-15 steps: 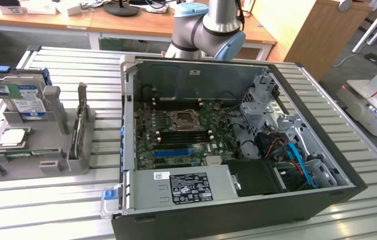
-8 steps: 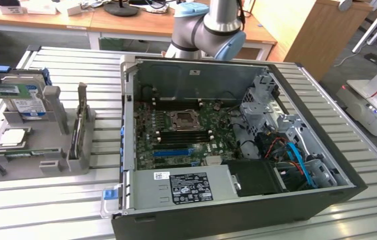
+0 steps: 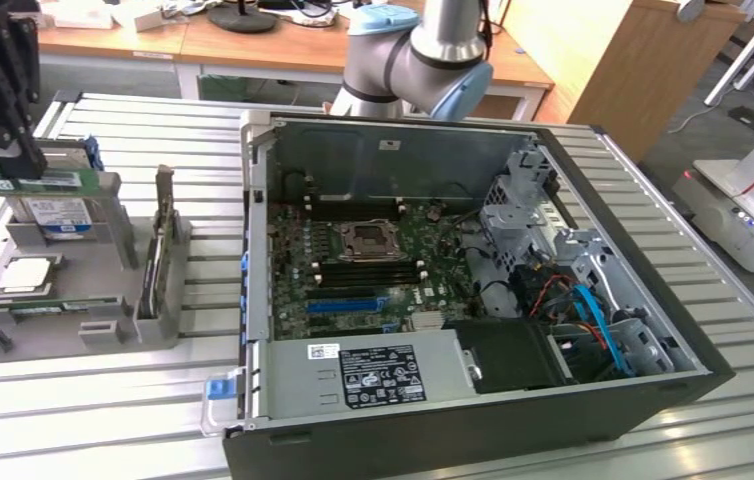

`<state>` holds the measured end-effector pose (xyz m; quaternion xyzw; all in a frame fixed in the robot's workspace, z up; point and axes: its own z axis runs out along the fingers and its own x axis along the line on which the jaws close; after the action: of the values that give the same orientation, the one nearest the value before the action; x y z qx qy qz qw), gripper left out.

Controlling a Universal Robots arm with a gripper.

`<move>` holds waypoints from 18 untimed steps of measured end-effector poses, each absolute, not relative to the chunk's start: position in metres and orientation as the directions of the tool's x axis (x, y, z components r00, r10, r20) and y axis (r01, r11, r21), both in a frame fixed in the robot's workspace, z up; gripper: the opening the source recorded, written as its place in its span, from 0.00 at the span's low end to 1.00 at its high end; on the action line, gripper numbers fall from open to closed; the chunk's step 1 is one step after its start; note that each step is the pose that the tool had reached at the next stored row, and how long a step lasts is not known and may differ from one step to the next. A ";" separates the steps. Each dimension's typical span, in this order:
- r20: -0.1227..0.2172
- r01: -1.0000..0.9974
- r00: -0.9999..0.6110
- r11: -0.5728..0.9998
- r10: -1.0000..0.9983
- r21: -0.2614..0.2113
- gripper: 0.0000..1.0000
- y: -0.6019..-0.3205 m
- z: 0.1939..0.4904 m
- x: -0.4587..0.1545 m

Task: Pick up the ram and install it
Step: 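Pick up the ram and move it above insertion slot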

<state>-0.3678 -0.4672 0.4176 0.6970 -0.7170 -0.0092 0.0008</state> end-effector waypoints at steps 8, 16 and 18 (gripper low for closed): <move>-0.013 -1.000 -0.027 0.027 -1.000 0.014 0.12 -0.467 0.418 -0.334; -0.014 -1.000 -0.026 0.025 -1.000 0.014 0.12 -0.467 0.418 -0.297; -0.015 -1.000 -0.025 0.025 -1.000 0.014 0.12 -0.467 0.418 -0.288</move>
<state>-0.2883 -0.4672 0.4176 0.6981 -0.7159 -0.0102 -0.0002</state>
